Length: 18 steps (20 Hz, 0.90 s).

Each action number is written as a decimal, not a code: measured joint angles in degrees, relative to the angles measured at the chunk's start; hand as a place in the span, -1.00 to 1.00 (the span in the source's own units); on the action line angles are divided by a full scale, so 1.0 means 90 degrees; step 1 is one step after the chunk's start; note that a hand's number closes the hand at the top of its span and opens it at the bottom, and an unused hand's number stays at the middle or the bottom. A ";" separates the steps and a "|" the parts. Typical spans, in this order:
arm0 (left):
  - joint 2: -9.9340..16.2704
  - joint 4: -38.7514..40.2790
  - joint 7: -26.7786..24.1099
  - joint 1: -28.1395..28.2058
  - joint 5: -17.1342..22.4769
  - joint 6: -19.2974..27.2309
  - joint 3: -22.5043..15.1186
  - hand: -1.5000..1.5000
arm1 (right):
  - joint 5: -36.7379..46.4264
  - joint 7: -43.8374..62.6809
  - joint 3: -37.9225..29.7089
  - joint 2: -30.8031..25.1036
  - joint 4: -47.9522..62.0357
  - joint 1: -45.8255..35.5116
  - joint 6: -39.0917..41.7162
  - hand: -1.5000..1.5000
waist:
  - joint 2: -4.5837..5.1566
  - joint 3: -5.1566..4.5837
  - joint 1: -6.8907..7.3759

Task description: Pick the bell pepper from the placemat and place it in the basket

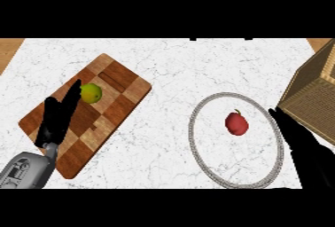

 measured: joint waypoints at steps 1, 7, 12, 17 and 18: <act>-0.0042 0.0025 0.0019 -0.0056 -0.0037 0.0001 0.0003 0.00 | 0.0014 0.0400 0.0084 0.0075 -0.0250 -0.0118 0.0247 -1.00 | 0.0008 0.0004 0.0019; -0.0241 -0.0027 0.0075 -0.0047 -0.0290 -0.0172 0.0183 0.00 | 0.0265 0.1145 0.0132 0.0501 -0.0519 -0.0699 0.0651 -1.00 | 0.0034 0.0024 0.0092; -0.0378 -0.0012 0.0100 -0.0040 -0.0476 -0.0393 0.0419 0.00 | 0.0848 0.1031 0.0173 0.0684 -0.0396 -0.0656 0.0564 -1.00 | 0.0041 0.0029 0.0101; -0.0550 -0.0224 0.0301 0.0052 -0.0731 -0.0468 0.0582 0.00 | 0.1201 0.0650 0.0190 0.0912 0.0054 -0.0401 0.0187 -1.00 | 0.0043 0.0032 0.0110; -0.0540 -0.0257 0.0341 0.0035 -0.0736 -0.0562 0.0660 0.00 | 0.1204 0.0586 0.0148 0.0955 0.0128 -0.0392 0.0158 -1.00 | 0.0044 0.0033 0.0111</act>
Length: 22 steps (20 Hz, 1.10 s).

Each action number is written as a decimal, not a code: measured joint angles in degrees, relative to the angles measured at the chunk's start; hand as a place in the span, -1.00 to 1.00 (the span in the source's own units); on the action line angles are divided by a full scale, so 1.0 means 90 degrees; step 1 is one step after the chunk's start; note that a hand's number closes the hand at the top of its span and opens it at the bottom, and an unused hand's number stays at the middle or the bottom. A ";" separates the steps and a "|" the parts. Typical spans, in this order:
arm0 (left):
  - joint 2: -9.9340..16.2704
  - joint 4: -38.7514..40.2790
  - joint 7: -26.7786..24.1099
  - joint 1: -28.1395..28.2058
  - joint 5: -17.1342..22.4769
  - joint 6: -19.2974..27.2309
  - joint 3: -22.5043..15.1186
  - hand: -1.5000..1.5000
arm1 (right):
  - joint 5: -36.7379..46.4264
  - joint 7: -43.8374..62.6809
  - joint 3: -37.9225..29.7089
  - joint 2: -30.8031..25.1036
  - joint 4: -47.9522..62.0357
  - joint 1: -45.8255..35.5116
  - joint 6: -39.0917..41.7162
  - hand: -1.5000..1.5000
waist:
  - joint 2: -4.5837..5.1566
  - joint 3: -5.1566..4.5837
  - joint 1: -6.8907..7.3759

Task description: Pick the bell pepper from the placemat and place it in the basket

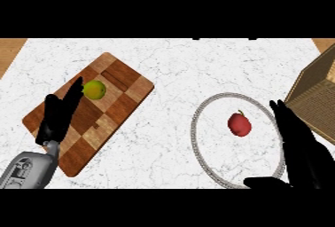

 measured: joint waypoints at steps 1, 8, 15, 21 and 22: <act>-0.0039 0.0126 -0.0104 -0.0003 -0.0029 -0.0060 0.0060 0.00 | -0.0048 -0.0120 -0.0087 0.0009 0.0132 -0.0022 -0.0020 -1.00 | 0.0001 0.0000 -0.0002; -0.0312 0.0151 -0.0054 -0.0023 -0.0332 -0.0265 0.0311 0.00 | 0.0119 -0.0826 -0.0335 0.0229 0.1106 -0.0123 -0.0452 -1.00 | 0.0006 0.0000 0.0000; -0.0468 0.0015 -0.0020 0.0100 -0.0579 -0.0506 0.0593 0.00 | 0.0358 -0.1337 -0.0510 0.0476 0.1916 -0.0380 -0.0836 -1.00 | 0.0004 -0.0001 0.0008; -0.0649 0.0165 -0.0032 -0.0004 -0.0763 -0.0670 0.0794 0.00 | 0.0405 -0.1600 -0.0702 0.0637 0.2402 -0.0626 -0.0925 -1.00 | 0.0006 0.0000 0.0002; -0.0683 0.0098 -0.0027 0.0030 -0.0812 -0.0677 0.0809 0.00 | 0.0474 -0.1620 -0.0673 0.0690 0.2466 -0.0595 -0.0993 -1.00 | 0.0004 -0.0002 0.0003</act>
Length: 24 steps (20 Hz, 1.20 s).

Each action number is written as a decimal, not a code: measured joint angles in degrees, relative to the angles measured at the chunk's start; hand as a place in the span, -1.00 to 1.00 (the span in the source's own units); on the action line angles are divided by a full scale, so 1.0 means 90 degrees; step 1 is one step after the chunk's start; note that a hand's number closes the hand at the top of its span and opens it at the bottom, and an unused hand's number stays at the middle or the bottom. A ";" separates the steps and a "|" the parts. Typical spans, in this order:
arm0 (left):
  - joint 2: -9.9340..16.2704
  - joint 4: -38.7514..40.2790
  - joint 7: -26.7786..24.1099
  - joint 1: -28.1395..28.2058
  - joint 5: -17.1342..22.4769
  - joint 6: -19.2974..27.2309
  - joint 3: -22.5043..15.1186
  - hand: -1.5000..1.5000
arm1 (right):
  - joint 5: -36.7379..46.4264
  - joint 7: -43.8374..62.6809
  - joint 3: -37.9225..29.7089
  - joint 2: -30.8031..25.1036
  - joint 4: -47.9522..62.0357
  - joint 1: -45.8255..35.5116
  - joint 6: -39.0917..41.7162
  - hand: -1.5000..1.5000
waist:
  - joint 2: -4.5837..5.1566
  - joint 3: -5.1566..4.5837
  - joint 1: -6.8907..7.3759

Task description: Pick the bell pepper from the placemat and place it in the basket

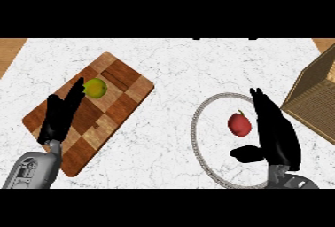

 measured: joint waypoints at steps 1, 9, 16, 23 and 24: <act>-0.0033 -0.0037 0.0038 -0.0012 -0.0035 -0.0029 0.0021 0.00 | 0.0045 -0.0053 -0.0015 0.0024 0.0087 0.0012 -0.0063 -1.00 | 0.0000 0.0000 0.0000; -0.0194 -0.0191 0.0084 0.0099 -0.0209 -0.0244 0.0231 0.00 | 0.0170 -0.0264 -0.0156 0.0261 0.0797 -0.0094 -0.0291 -1.00 | 0.0000 0.0000 0.0003; -0.0319 -0.0069 0.0162 -0.0088 -0.0383 -0.0356 0.0394 0.00 | 0.0092 -0.0507 -0.0360 0.0365 0.1307 -0.0292 -0.0388 -1.00 | 0.0001 0.0000 0.0000; -0.0437 -0.0052 0.0113 -0.0125 -0.0508 -0.0424 0.0527 0.00 | 0.0148 -0.0661 -0.0490 0.0445 0.1786 -0.0471 -0.0584 1.00 | 0.0001 0.0001 0.0003; -0.0416 -0.0064 0.0091 -0.0076 -0.0509 -0.0458 0.0555 0.00 | 0.0146 -0.0676 -0.0504 0.0403 0.1825 -0.0511 -0.0501 1.00 | -0.0001 0.0000 0.0004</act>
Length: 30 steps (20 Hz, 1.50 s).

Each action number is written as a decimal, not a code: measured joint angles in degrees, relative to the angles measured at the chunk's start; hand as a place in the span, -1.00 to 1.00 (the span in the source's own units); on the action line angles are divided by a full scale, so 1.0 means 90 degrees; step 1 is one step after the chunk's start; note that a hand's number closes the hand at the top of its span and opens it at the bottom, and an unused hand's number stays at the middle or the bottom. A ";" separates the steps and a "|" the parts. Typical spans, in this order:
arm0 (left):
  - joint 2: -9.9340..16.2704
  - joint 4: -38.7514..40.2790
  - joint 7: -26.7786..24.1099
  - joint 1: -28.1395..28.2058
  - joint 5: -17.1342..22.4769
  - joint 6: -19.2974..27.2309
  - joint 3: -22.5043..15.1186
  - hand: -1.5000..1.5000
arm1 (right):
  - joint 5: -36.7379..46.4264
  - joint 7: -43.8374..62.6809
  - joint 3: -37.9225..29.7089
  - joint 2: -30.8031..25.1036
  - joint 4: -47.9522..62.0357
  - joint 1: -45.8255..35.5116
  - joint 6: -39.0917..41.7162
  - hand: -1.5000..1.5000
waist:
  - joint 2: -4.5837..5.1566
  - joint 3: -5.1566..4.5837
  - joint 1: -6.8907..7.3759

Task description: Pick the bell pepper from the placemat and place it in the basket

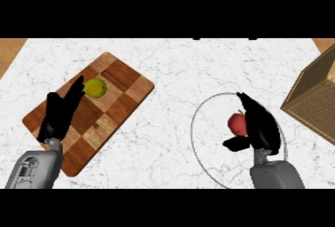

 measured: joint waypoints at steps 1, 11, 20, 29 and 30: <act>-0.0008 0.0015 0.0006 -0.0019 -0.0003 -0.0024 0.0004 0.00 | 0.0051 -0.0082 0.0038 0.0033 0.0160 -0.0024 -0.0105 1.00 | -0.0007 -0.0008 -0.0001; 0.0006 -0.0034 0.0052 -0.0014 -0.0028 -0.0143 0.0115 0.00 | 0.0798 -0.0433 0.0326 -0.0379 0.0220 0.0007 -0.0254 1.00 | -0.0050 -0.0042 -0.0013; -0.0040 -0.0006 0.0043 0.0063 -0.0061 -0.0062 0.0139 0.00 | 0.1032 -0.3329 0.2237 -0.2095 -0.0901 0.1029 0.0311 1.00 | -0.0134 -0.0073 -0.0073; 0.0001 -0.0146 0.0079 0.0190 -0.0048 -0.0045 0.0207 0.00 | -0.0732 -0.5250 0.1925 -0.3911 -0.3123 0.3043 0.0346 1.00 | -0.0062 -0.0014 -0.0237; 0.0028 -0.0129 0.0057 0.0222 -0.0041 -0.0054 0.0237 0.00 | -0.1060 -0.5362 0.1802 -0.4012 -0.3409 0.3274 0.0409 1.00 | -0.0059 -0.0013 -0.0260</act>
